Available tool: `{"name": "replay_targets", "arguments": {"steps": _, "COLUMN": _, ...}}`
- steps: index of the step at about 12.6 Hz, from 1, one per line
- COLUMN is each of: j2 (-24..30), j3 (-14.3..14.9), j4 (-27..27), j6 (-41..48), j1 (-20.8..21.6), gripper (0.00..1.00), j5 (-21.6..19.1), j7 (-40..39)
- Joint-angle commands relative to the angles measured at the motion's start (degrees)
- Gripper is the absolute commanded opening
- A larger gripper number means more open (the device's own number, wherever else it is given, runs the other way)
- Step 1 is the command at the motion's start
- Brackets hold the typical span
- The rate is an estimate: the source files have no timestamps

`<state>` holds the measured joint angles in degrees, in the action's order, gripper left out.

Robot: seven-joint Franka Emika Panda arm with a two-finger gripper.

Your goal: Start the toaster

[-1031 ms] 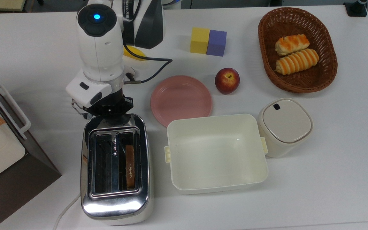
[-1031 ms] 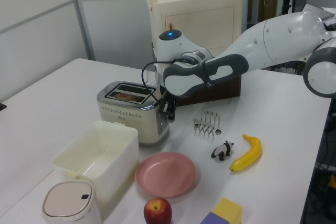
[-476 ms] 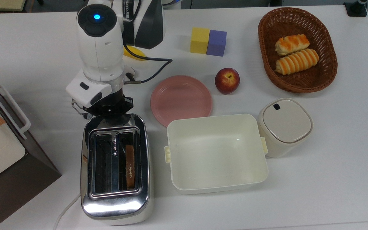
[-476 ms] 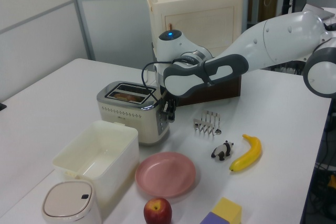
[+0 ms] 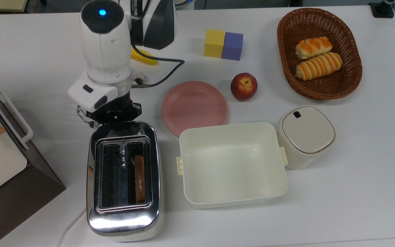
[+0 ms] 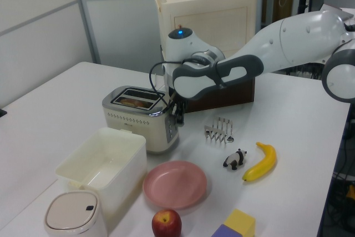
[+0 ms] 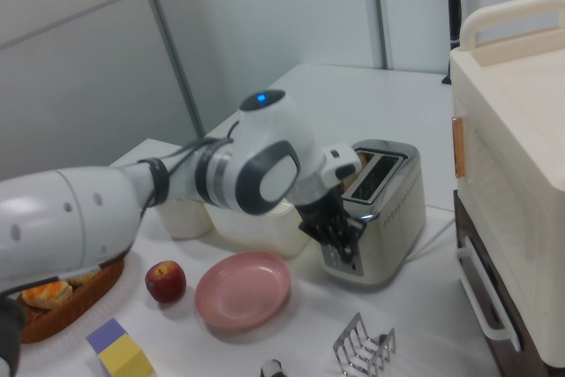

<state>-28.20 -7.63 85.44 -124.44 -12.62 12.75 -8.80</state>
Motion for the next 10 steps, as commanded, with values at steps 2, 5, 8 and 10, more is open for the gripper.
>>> {"name": "replay_targets", "arguments": {"steps": 2, "j2": 10.3, "j3": 0.1, "j4": 1.3, "j6": 9.9, "j1": 0.3, "gripper": 0.0, "j5": 0.3, "j7": -0.3}}
{"name": "replay_targets", "arguments": {"steps": 5, "j2": 14.5, "j3": 0.1, "j4": 1.2, "j6": 16.1, "j1": 1.1, "gripper": 0.0, "j5": 0.2, "j7": 0.1}}
{"name": "replay_targets", "arguments": {"steps": 8, "j2": 18.6, "j3": 0.1, "j4": 1.1, "j6": 20.7, "j1": 1.5, "gripper": 0.0, "j5": -0.4, "j7": 0.1}}
{"name": "replay_targets", "arguments": {"steps": 10, "j2": 20.3, "j3": 0.2, "j4": 0.3, "j6": 24.8, "j1": 1.5, "gripper": 0.0, "j5": -1.2, "j7": 0.0}}
